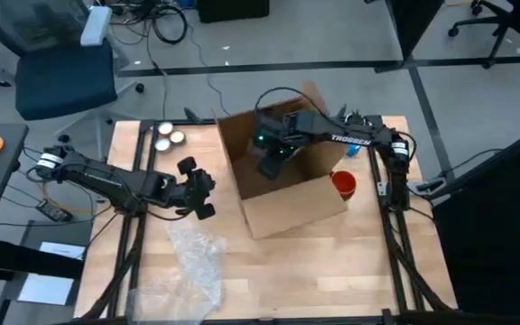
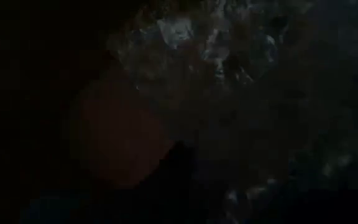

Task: Wrap mug
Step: Put the wrapped blue mug into the cardboard box, then adjust the cardboard box, then wrap the black mug with the bubble wrap

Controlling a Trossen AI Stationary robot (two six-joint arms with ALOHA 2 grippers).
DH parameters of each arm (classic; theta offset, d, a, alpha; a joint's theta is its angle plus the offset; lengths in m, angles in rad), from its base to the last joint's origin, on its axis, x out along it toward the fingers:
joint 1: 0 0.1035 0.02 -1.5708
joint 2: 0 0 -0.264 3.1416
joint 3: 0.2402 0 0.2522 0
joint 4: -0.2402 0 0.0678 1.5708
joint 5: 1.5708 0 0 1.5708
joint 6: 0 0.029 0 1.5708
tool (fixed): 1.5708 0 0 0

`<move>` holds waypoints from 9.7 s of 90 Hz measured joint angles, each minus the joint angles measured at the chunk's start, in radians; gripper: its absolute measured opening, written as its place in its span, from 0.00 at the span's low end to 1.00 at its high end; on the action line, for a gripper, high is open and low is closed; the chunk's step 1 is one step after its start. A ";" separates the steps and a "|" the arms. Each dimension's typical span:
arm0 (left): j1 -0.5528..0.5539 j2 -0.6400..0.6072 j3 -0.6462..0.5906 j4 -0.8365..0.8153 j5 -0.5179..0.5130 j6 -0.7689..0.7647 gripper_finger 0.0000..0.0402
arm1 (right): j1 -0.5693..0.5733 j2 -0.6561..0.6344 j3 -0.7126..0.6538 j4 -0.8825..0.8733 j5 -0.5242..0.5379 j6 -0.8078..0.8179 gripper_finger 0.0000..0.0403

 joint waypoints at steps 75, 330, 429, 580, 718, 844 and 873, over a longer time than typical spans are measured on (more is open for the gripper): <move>0.000 0.000 0.000 -0.006 0.000 0.007 0.00 | 0.111 0.151 0.001 0.104 0.844 -0.864 0.02; -0.001 -0.001 0.000 0.056 0.149 0.024 0.00 | 0.162 0.111 0.327 -0.258 -0.083 -0.219 0.41; -0.001 -0.001 0.000 0.254 0.163 0.079 0.00 | 0.644 -0.366 -0.062 -0.177 0.340 0.280 0.38; -0.890 0.112 0.238 0.089 -0.093 -0.384 0.00 | 0.313 -0.345 -0.851 1.353 0.315 -0.045 0.30; -0.706 0.478 0.277 0.072 -0.024 -0.039 0.48 | 0.791 -0.062 -0.903 1.726 0.678 -0.017 0.23; -0.390 0.543 0.498 0.143 -0.257 0.427 0.00 | 1.034 -0.279 -0.902 1.674 1.082 -0.372 0.14; -0.276 0.542 0.661 0.862 -0.145 1.167 0.00 | 1.125 -0.296 -0.902 1.672 1.248 -0.369 0.12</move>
